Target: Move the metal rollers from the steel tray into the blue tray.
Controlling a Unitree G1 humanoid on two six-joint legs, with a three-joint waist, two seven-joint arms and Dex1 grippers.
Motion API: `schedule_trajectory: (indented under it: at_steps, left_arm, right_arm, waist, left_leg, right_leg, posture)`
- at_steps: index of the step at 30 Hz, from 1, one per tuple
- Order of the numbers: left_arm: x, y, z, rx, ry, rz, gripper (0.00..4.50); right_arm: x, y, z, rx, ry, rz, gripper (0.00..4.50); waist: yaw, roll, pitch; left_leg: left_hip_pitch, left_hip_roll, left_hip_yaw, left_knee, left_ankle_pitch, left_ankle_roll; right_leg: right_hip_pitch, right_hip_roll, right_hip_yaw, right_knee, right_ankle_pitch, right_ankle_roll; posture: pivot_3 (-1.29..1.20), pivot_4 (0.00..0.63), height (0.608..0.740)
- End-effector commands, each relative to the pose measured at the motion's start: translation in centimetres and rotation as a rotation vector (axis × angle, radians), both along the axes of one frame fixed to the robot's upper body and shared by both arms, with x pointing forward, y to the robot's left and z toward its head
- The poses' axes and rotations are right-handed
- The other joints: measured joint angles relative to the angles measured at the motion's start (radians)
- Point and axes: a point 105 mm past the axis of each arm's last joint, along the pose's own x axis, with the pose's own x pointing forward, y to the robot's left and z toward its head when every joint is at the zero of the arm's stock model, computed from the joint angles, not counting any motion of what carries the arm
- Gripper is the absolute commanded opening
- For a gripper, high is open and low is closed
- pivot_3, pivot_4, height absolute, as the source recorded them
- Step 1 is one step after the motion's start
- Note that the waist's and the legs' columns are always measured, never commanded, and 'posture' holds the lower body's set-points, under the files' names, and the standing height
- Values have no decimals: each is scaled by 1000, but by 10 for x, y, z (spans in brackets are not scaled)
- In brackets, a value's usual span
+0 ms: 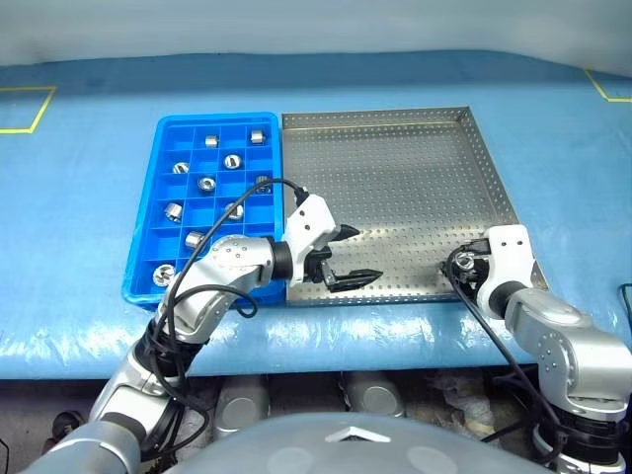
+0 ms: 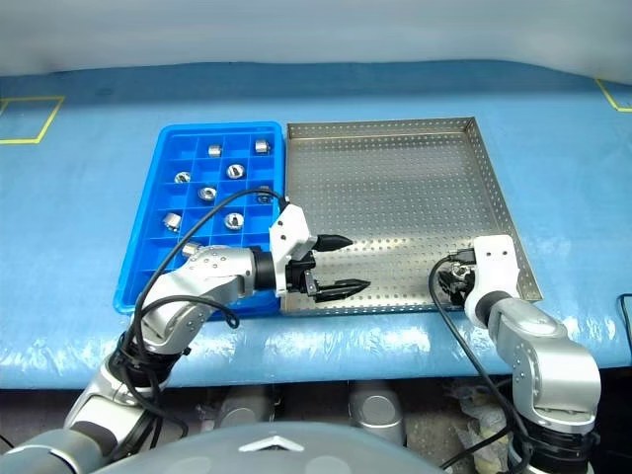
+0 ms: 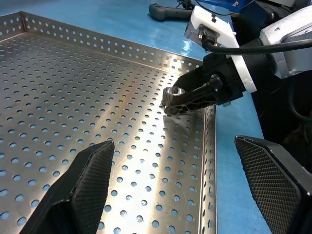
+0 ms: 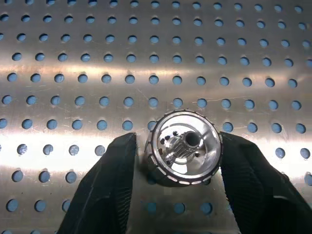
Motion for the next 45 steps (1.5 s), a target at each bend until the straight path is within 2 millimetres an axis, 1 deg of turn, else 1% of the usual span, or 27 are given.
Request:
schedule_trajectory:
  at_steps: [1, 4, 6, 8, 10, 12, 13, 15, 17, 20, 22, 24, 26, 29, 34, 40, 42, 44, 45]
  left_arm:
    - [2, 0, 8, -16, -41, 5, 4328]
    - [2, 2, 8, -14, -41, 9, 4328]
    - [3, 4, 8, -11, -45, 14, 4328]
    - [8, 11, 10, -8, -59, 53, 4328]
    - [18, 24, 14, -6, -81, 126, 4328]
    - [34, 47, 20, -5, -105, 255, 4328]
    - [41, 62, 22, -1, -117, 326, 4328]
    - [48, 88, 24, 27, -138, 423, 4328]
    - [49, 117, 27, 78, -160, 506, 4328]
    - [45, 149, 29, 159, -184, 585, 4328]
    - [42, 167, 31, 203, -194, 637, 4328]
    - [40, 180, 33, 226, -201, 685, 4328]
    - [37, 186, 35, 228, -206, 714, 4328]
    - [34, 185, 34, 211, -201, 730, 4328]
    - [31, 175, 29, 193, -181, 716, 4328]
    - [37, 166, 29, 174, -178, 689, 4328]
    - [38, 162, 29, 171, -178, 680, 4328]
    - [40, 157, 29, 162, -174, 661, 4328]
    - [40, 155, 28, 159, -172, 652, 4328]
  right_arm:
    - [4, -1, 11, -6, -51, -6, 1740]
    - [7, 2, 15, -12, -68, 3, 1699]
    - [10, 7, 20, -14, -94, 27, 1699]
    - [15, 20, 31, 3, -142, 72, 1699]
    - [23, 37, 42, 31, -191, 133, 1699]
    - [32, 60, 53, 71, -242, 209, 1699]
    - [37, 74, 59, 105, -268, 250, 1699]
    - [45, 101, 67, 161, -302, 335, 1699]
    - [50, 139, 75, 247, -321, 458, 1699]
    - [51, 183, 78, 315, -310, 613, 1699]
    - [52, 204, 75, 318, -291, 690, 1699]
    - [53, 221, 73, 334, -277, 748, 1699]
    - [54, 230, 71, 335, -272, 775, 1699]
    - [53, 243, 71, 348, -265, 818, 1699]
    - [52, 251, 71, 363, -263, 847, 1699]
    - [54, 256, 69, 350, -260, 872, 1699]
    - [54, 257, 71, 349, -274, 884, 2462]
    - [55, 256, 78, 352, -320, 870, 3050]
    - [55, 255, 81, 348, -341, 866, 3050]
  waist:
    - [0, 0, 0]
    - [0, 0, 0]
    - [0, 0, 0]
    - [-1, 0, 0]
    - [-5, 0, 0]
    - [-7, 0, 0]
    - [-9, 0, 1]
    - [-10, 0, 1]
    - [-8, -1, 1]
    - [-3, -2, 2]
    - [10, -3, 2]
    - [24, -3, 2]
    - [40, -3, 2]
    - [59, -3, 2]
    - [72, -3, 2]
    - [70, -3, 2]
    - [71, -3, 2]
    - [70, -3, 2]
    - [70, -3, 2]
  left_leg:
    - [0, 0, 0, 0, 0, 0]
    - [0, 0, 0, 0, 0, 0]
    - [0, 0, 0, 0, 0, 0]
    - [0, 0, 0, 0, 0, 0]
    - [1, 0, 0, 0, 0, 0]
    - [1, 0, 0, -1, 0, 0]
    - [2, 1, 0, -1, 0, 0]
    - [4, 1, 0, -2, 0, 0]
    - [4, 1, 0, -4, 0, 0]
    - [4, 2, -1, -5, 0, 0]
    - [3, 1, -1, -6, 0, 0]
    - [2, 1, -1, -6, 0, 0]
    - [1, 1, -1, -6, 0, 0]
    - [-3, 0, -1, -5, 0, 0]
    - [-3, 1, -2, -5, 0, 0]
    - [-3, 1, -2, -5, 0, -1]
    - [-3, 1, -2, -5, 0, -1]
    - [-3, 1, -2, -5, 0, -1]
    - [-3, 1, -2, -5, 0, -1]
  right_leg:
    - [0, 0, 0, 0, 0, 0]
    - [0, 0, 0, 0, 0, 0]
    - [0, 0, 0, 0, 0, 0]
    - [0, 0, 0, 0, 0, 0]
    - [0, 0, 0, 0, 0, 0]
    - [0, 1, 0, 1, 0, 0]
    - [0, 1, 0, 1, 0, 0]
    - [0, 2, 0, 2, 0, -1]
    - [0, 2, 0, 3, -1, -2]
    - [-1, 1, 0, 4, -3, -4]
    - [-1, 1, -1, 3, -3, -5]
    - [-1, -1, -2, 2, -4, -5]
    - [-2, -1, -2, 1, -4, -5]
    - [-5, -2, -3, 1, -4, -4]
    - [-7, -1, -3, 3, -3, -5]
    - [-7, 0, -3, 4, -4, -5]
    - [-7, 0, -3, 4, -4, -5]
    - [-7, 0, -3, 4, -4, -5]
    - [-7, 0, -3, 4, -4, -5]
  posture:
    - [-54, 150, 740]
    - [-52, 150, 740]
    - [-44, 150, 740]
    - [-44, 150, 740]
    - [-32, 150, 740]
    - [-21, 150, 740]
    - [-13, 150, 740]
    - [1, 150, 740]
    - [14, 150, 740]
    - [43, 150, 740]
    - [73, 150, 740]
    - [96, 150, 740]
    - [113, 150, 740]
    - [133, 150, 740]
    - [138, 150, 740]
    - [120, 150, 740]
    - [116, 150, 740]
    - [116, 150, 740]
    - [104, 150, 740]
